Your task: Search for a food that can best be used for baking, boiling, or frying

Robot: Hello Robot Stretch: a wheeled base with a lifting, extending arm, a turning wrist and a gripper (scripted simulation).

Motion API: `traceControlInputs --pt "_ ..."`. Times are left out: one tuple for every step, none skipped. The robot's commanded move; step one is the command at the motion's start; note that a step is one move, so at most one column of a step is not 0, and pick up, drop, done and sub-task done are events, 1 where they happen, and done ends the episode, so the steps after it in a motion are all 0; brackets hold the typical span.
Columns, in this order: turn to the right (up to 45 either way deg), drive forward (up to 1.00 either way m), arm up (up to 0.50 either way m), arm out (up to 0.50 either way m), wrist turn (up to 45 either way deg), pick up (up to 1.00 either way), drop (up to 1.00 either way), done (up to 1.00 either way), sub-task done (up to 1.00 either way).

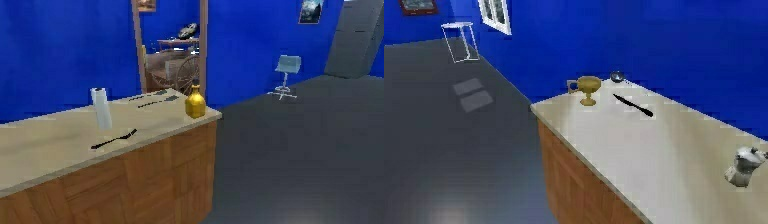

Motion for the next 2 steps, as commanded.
traceControlInputs --pt "18.0 0.00 0.00 0.00 0.0 0.00 0.00 0.00 0.00" --pt "0.0 0.20 0.00 0.00 0.0 0.00 0.00 0.00 0.00"
